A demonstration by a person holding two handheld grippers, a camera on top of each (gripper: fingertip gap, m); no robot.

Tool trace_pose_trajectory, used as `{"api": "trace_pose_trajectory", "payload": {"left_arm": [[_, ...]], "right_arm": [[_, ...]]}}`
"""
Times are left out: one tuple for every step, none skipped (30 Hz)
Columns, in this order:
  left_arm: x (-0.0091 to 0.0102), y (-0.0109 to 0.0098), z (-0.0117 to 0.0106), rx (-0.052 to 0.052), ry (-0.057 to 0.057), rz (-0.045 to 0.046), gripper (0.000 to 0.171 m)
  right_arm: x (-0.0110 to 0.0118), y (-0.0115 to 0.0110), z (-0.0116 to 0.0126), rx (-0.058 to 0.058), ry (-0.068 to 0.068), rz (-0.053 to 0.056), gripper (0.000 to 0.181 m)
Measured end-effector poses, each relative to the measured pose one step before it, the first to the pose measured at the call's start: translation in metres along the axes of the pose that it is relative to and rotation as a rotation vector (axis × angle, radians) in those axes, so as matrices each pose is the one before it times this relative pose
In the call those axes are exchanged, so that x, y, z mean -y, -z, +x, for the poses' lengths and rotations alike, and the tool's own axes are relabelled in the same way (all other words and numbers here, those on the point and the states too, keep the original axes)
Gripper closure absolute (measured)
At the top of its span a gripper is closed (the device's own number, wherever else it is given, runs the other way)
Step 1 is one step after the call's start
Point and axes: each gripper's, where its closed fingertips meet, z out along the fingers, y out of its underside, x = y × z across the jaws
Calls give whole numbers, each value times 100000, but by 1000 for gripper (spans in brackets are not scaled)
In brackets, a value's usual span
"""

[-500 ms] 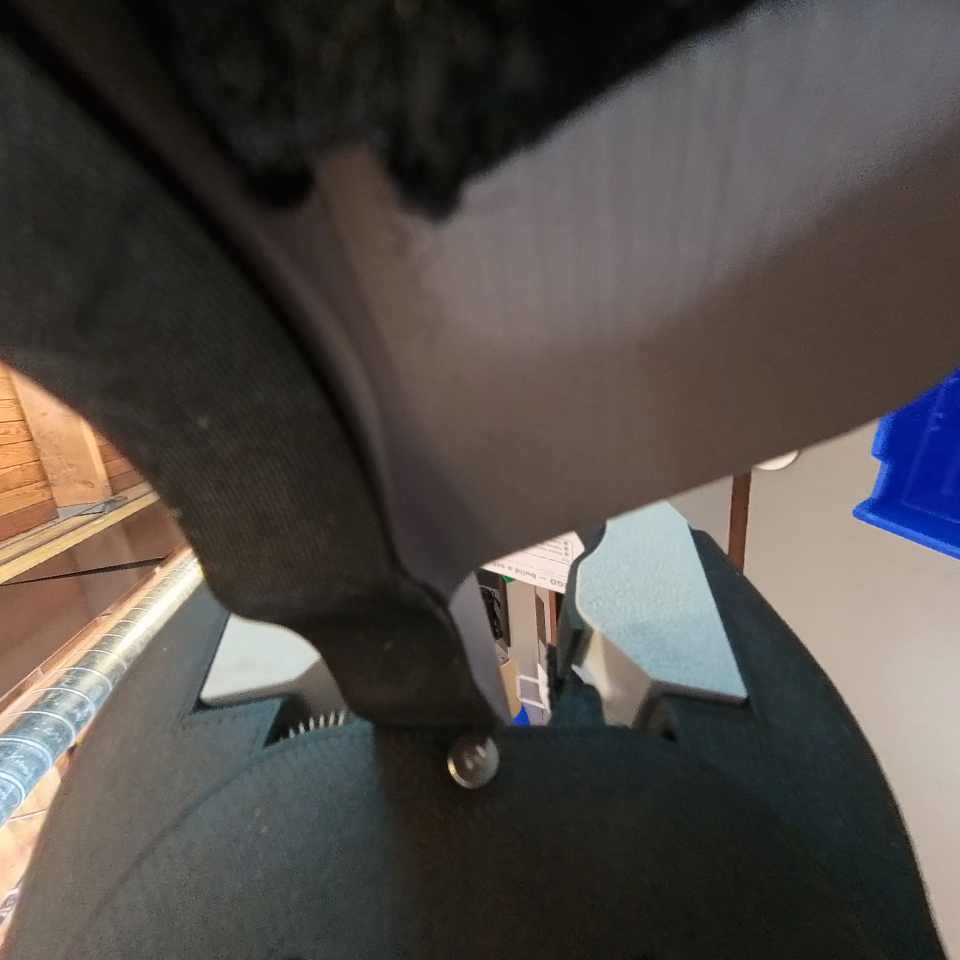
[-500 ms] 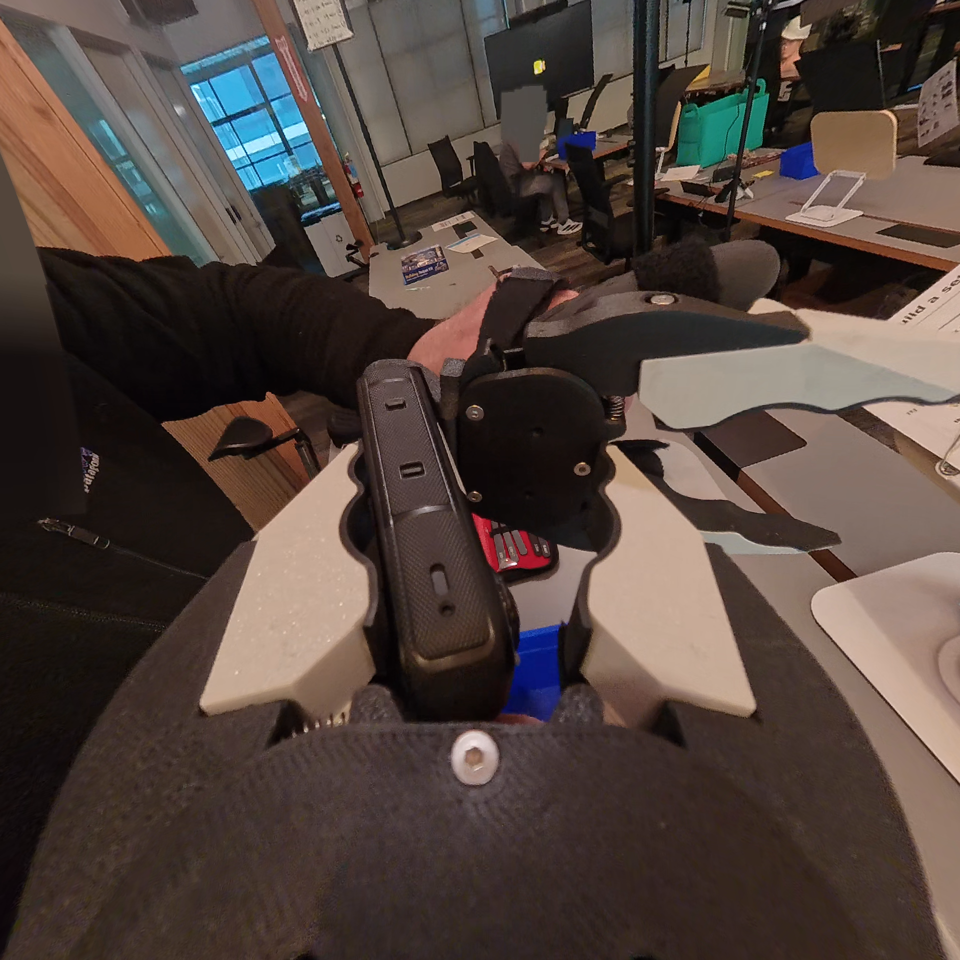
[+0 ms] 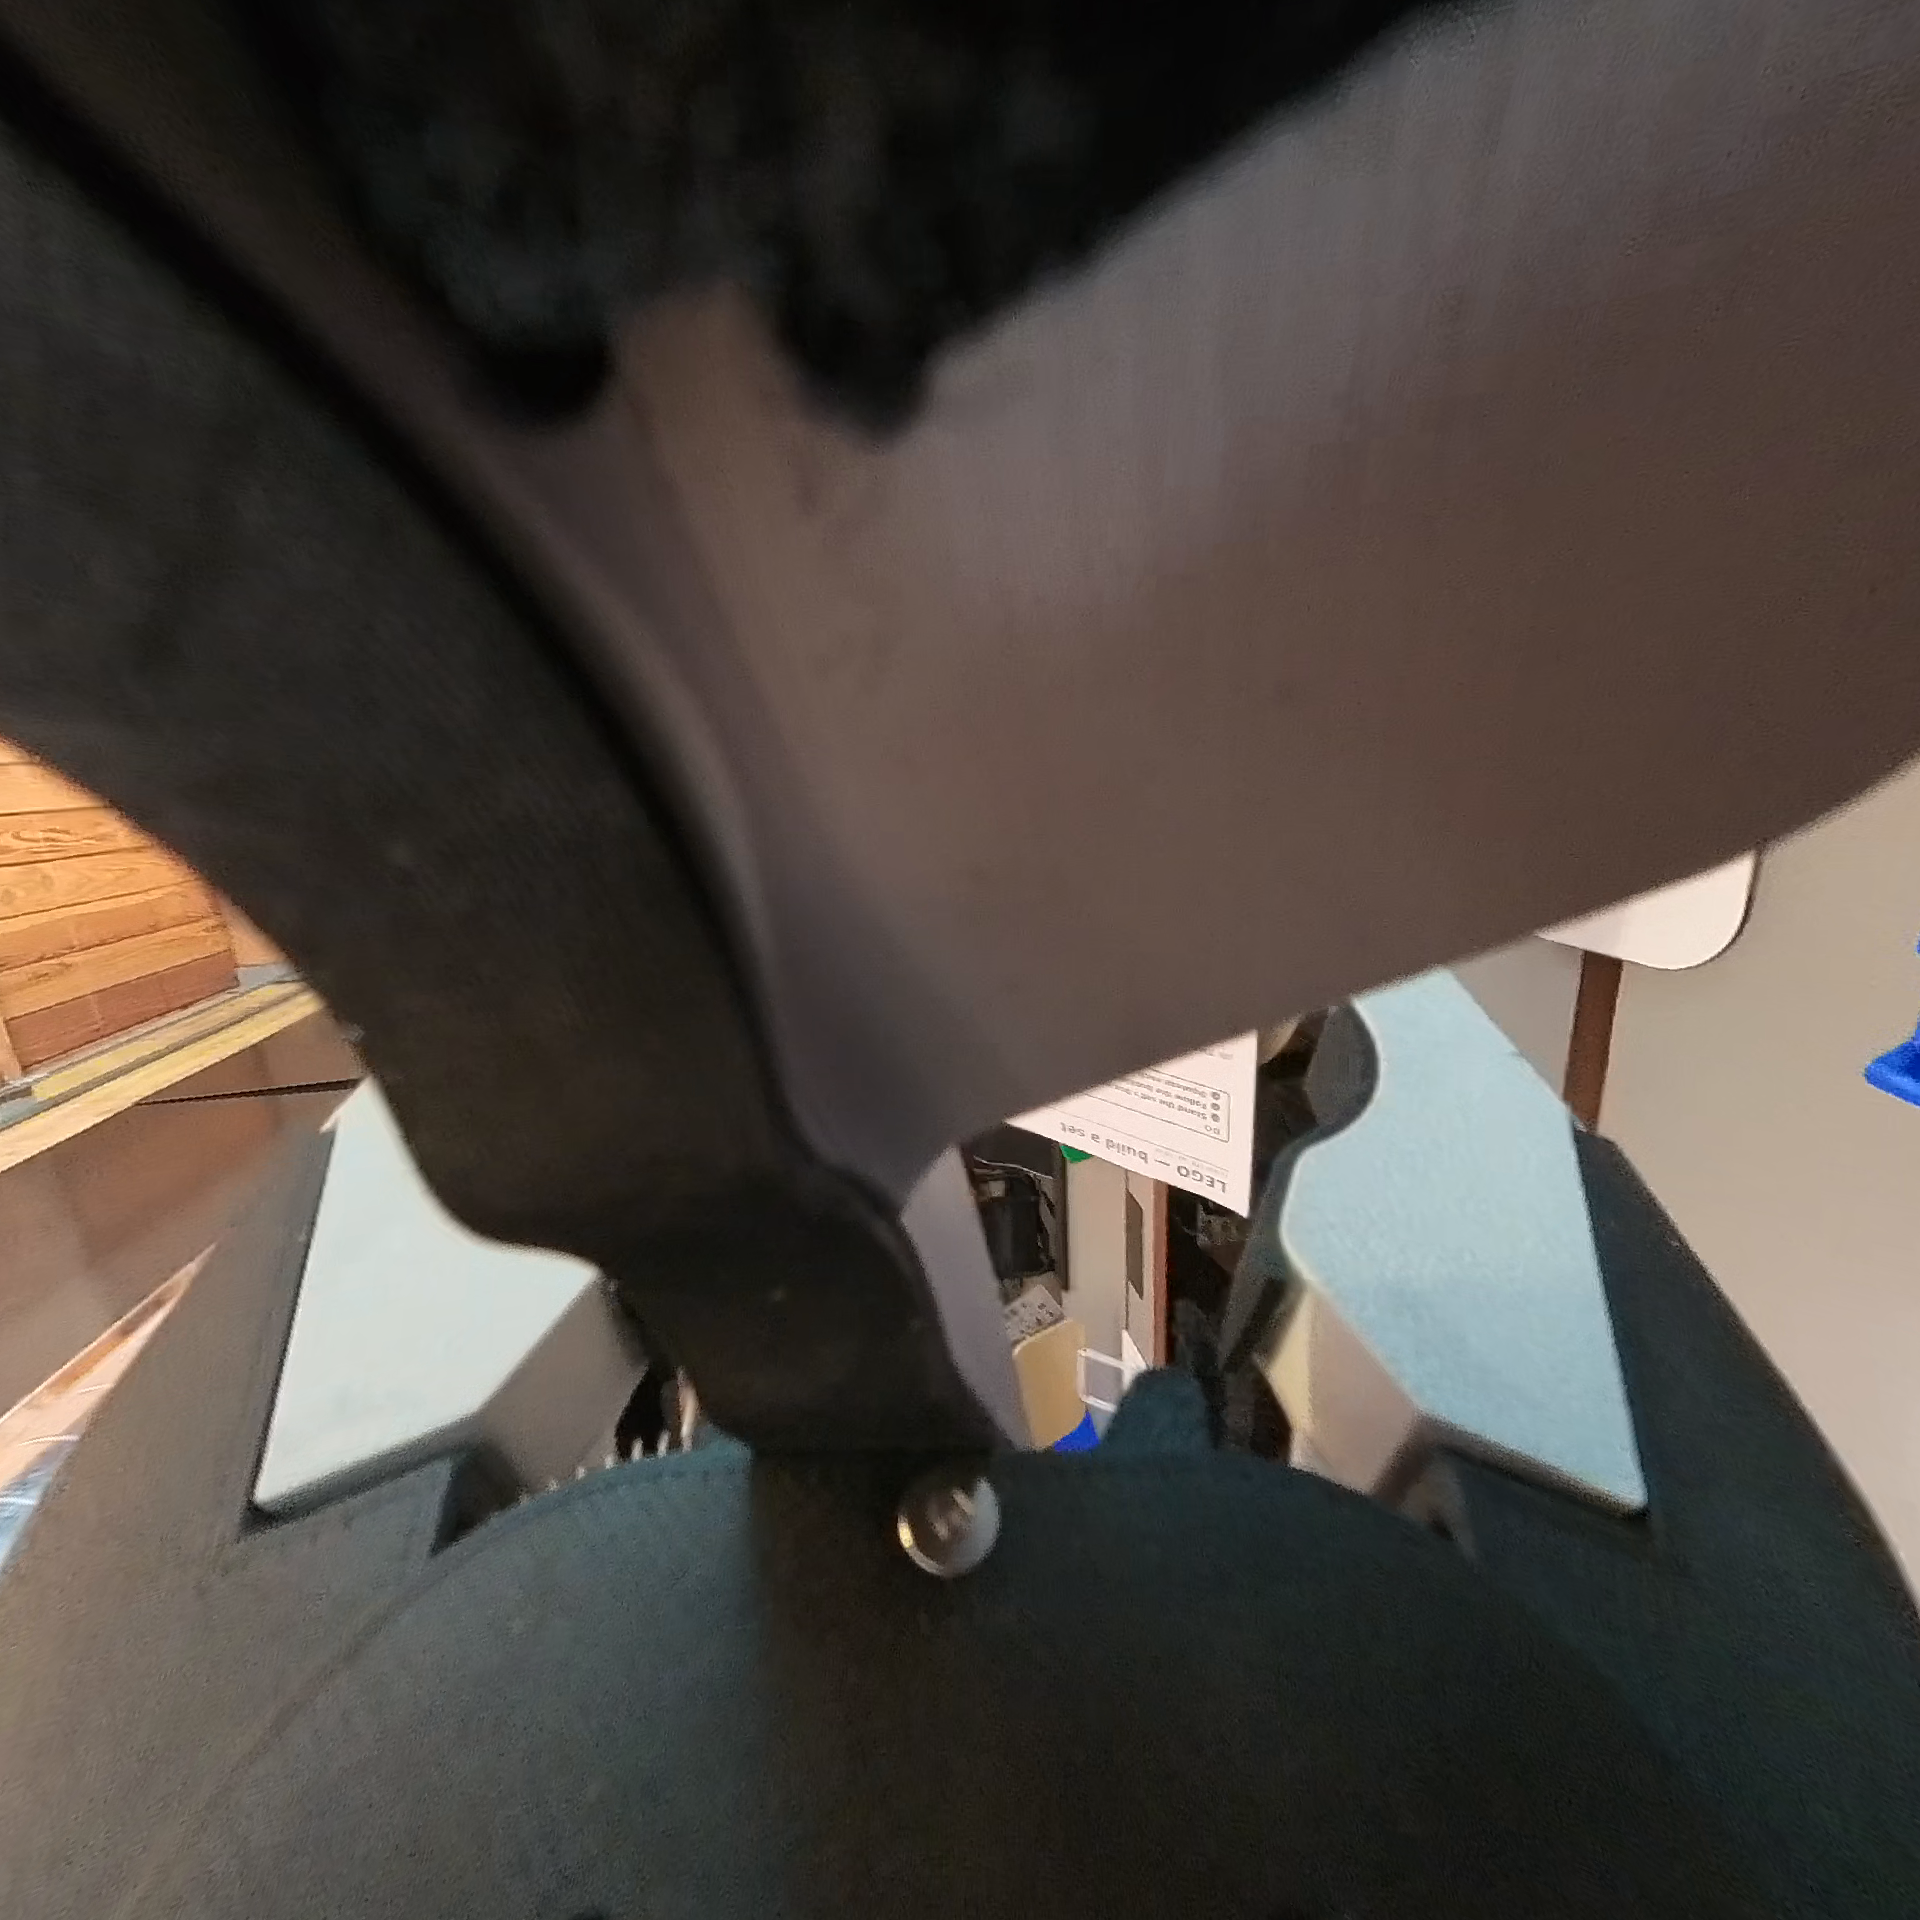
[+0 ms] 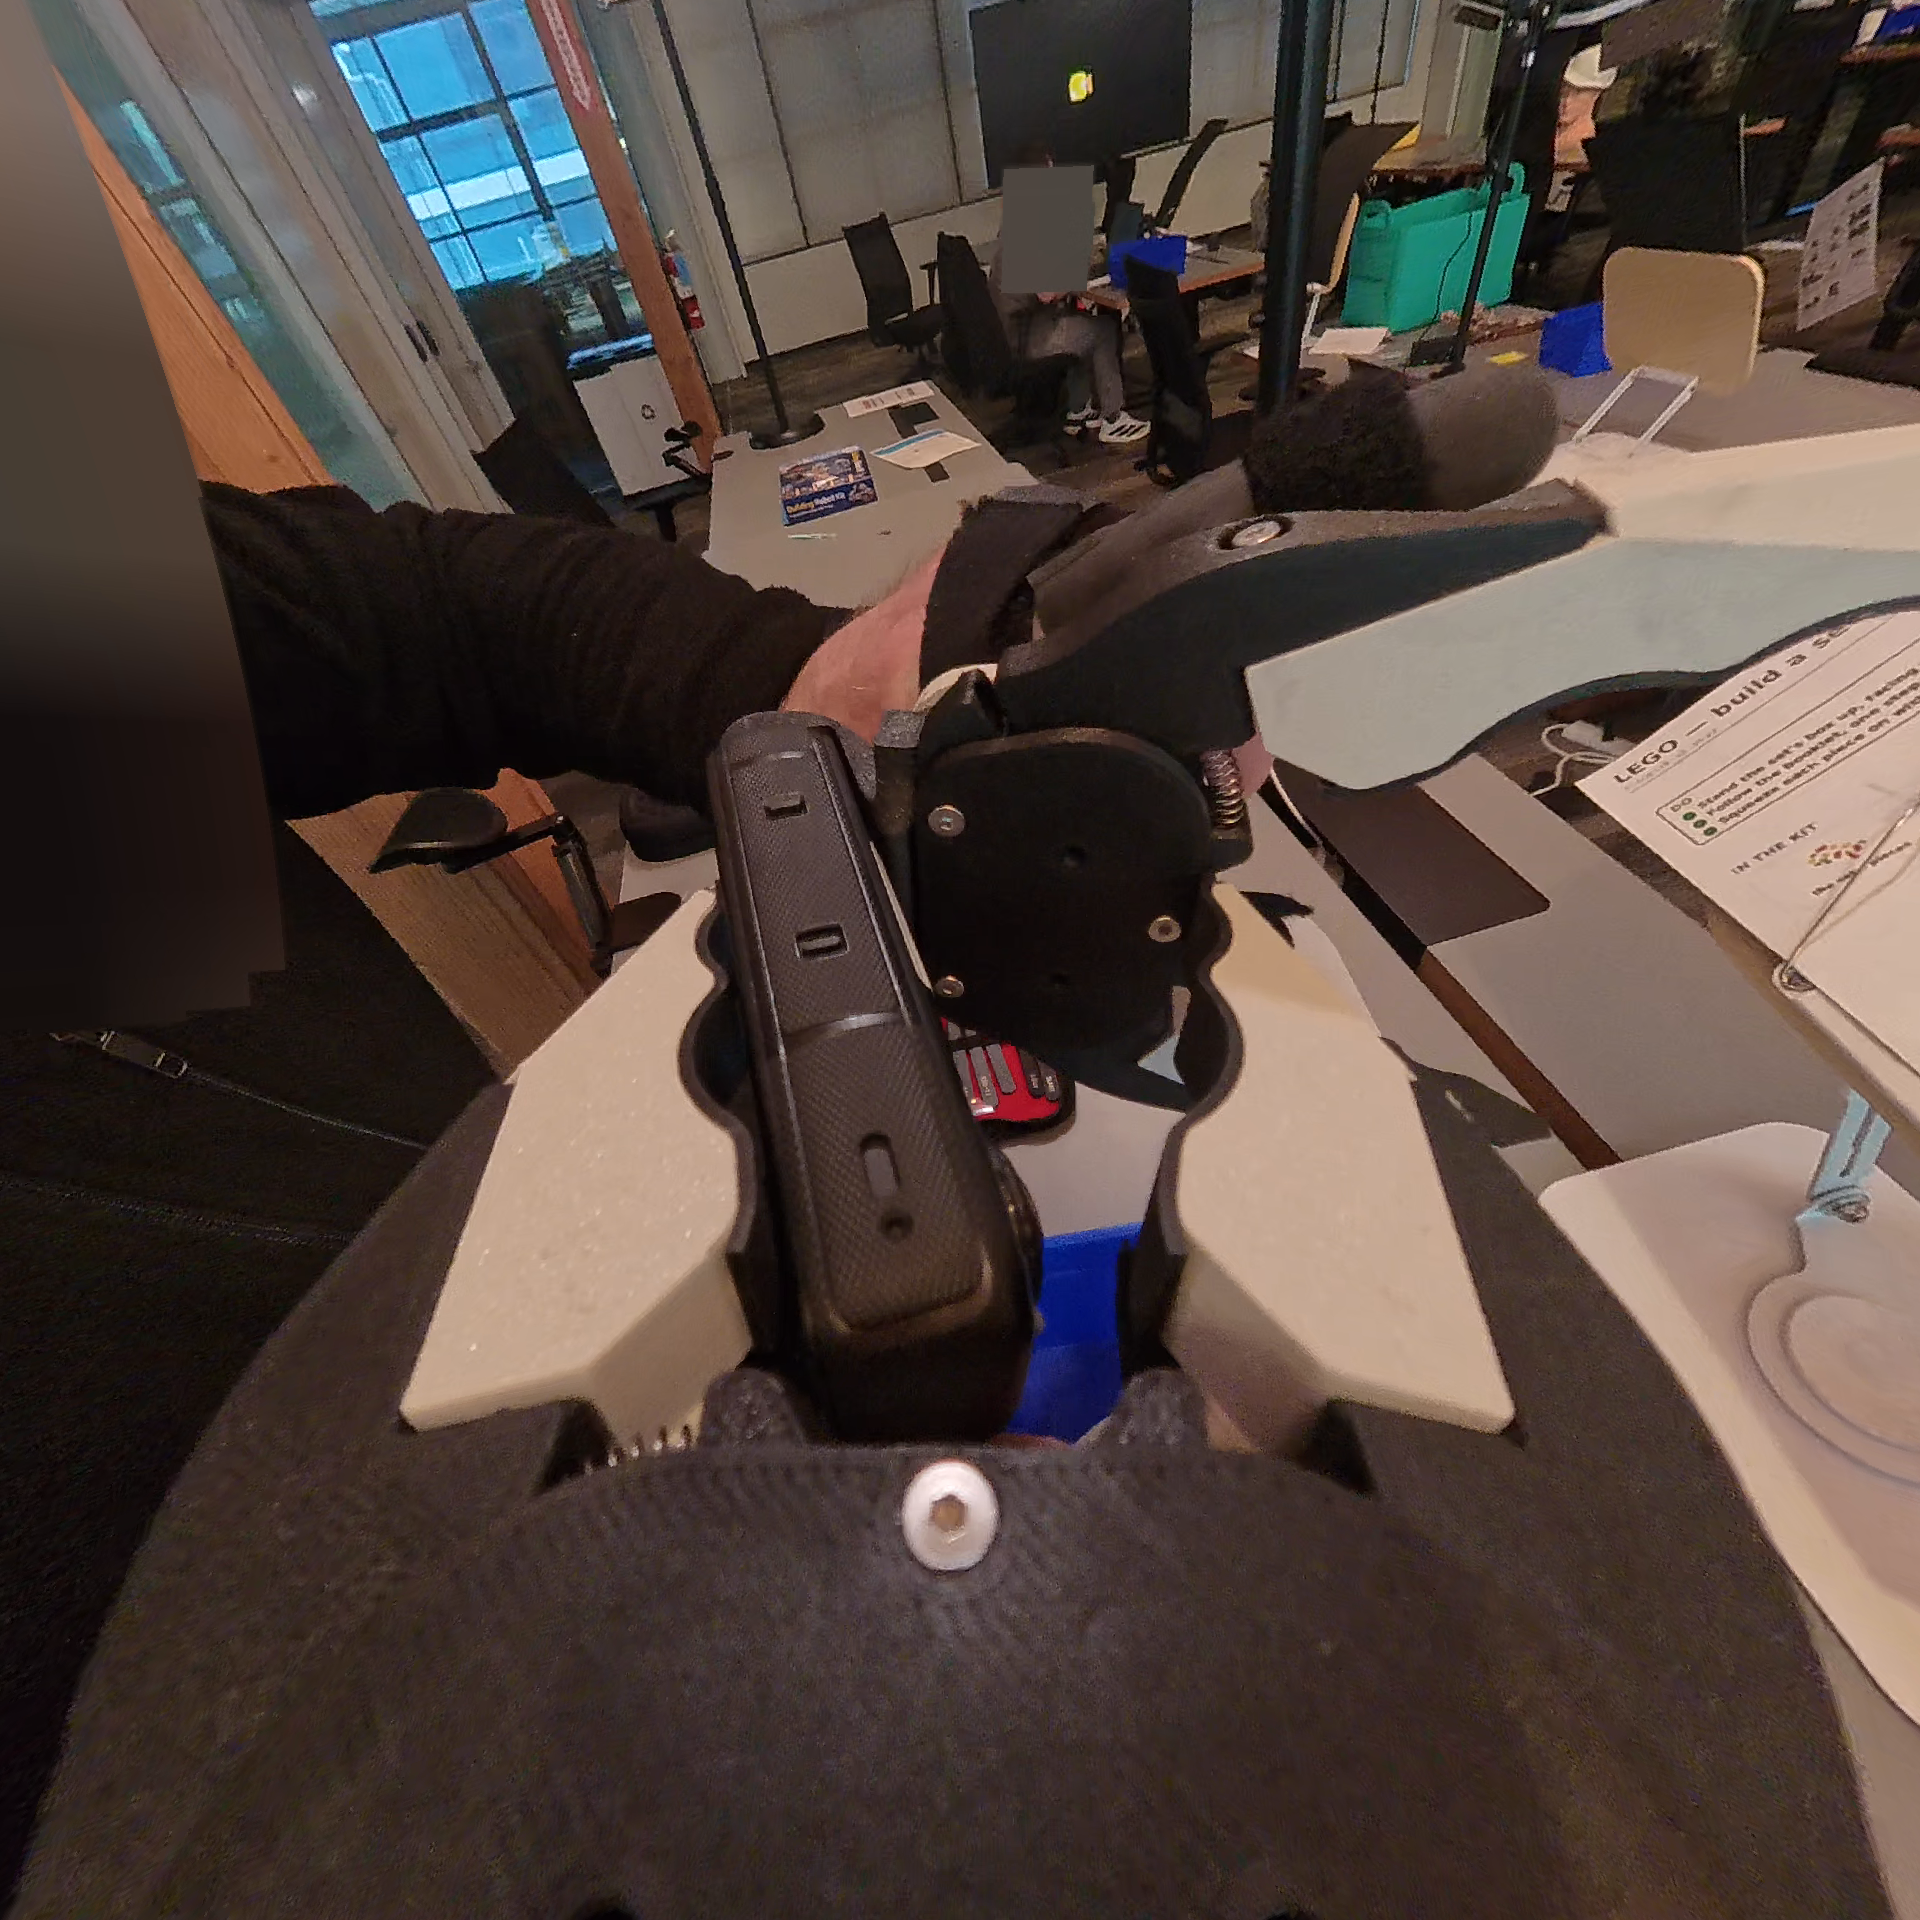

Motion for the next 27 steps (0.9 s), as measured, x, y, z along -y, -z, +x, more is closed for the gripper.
{"api": "trace_pose_trajectory", "payload": {"left_arm": [[-121, -103, 212, -1222, 288, -763, 34], [-82, -75, 69, -671, -18, -617, 34], [8, -5, -129, 897, 522, 122, 34], [38, -24, -43, 524, 860, 427, 35], [-135, -20, 87, -1025, -164, -688, 35], [-155, -62, 109, -1031, -155, -737, 36], [-52, -53, 97, -405, 895, -33, 36], [-66, 4, -76, 564, 1095, -167, 32], [-154, 78, 38, -481, 383, -635, 33], [-105, 11, -228, 1274, -206, -255, 34], [-9, -49, -156, 1477, 211, 582, 33], [22, -102, 79, 235, -1410, 620, 25], [-61, -128, 109, -82, -2136, -188, 21], [-44, -116, 181, -929, 17, 25, 16], [-10, 3, -17, 555, 853, 24, 16], [-29, 101, -195, 1499, 447, -455, 14], [-4, 88, -106, 114, 880, -523, 13], [52, -48, -138, 250, 21, 475, 13], [-114, 133, 20, 959, 955, -561, 16], [-27, 16, 269, -915, 1892, -532, 13], [-93, 17, 104, -769, 29, -612, 13], [14, -99, -98, 509, -889, 212, 13], [8, -139, 4, 102, 1019, 163, 15], [-28, -61, -160, 1150, 900, 211, 19], [-144, 116, -282, 1099, -898, -1257, 28], [-126, 56, -239, -188, -1867, -901, 37], [-95, 55, -35, -465, -1034, -323, 46]], "right_arm": [[11, 5, 116, 870, -1198, -158, 99], [29, 16, 49, 711, -812, 85, 99], [-14, -12, 13, -189, 556, -558, 99], [-31, -38, 37, -391, 553, -829, 99], [56, -1, 39, 676, -816, 132, 99], [40, -8, 51, 943, -1376, 239, 98], [-23, -35, 72, 299, -656, -732, 98], [-25, -33, 27, 139, -235, -1086, 98], [35, -34, -55, 603, -523, -360, 98], [22, -64, -19, 98, -65, -43, 98], [-84, -96, 56, -797, 941, -832, 98], [-174, -95, 109, -790, 753, -1651, 98], [-171, -67, 128, -20, -56, -1048, 98], [-103, -70, 125, 104, -477, -668, 97], [-132, -57, 33, -271, 1151, -1570, 98], [-152, 35, -42, -168, 2450, -2444, 98], [3, 80, -58, 200, 1295, -1404, 98], [35, 13, 15, -334, 632, -670, 98], [-118, -81, -43, 19, 1212, -1696, 98], [-150, -5, -18, 698, 16, -1889, 98], [-18, 4, -21, 791, -512, -253, 98], [1, -33, 72, -142, 257, 227, 98], [-9, 11, 115, -336, 498, -589, 98], [7, 18, 67, -471, 1595, -707, 98], [113, 59, -64, 527, 1796, 717, 98], [208, 80, -53, 941, 564, 1821, 98], [66, 4, -23, 385, 457, 605, 98]]}}
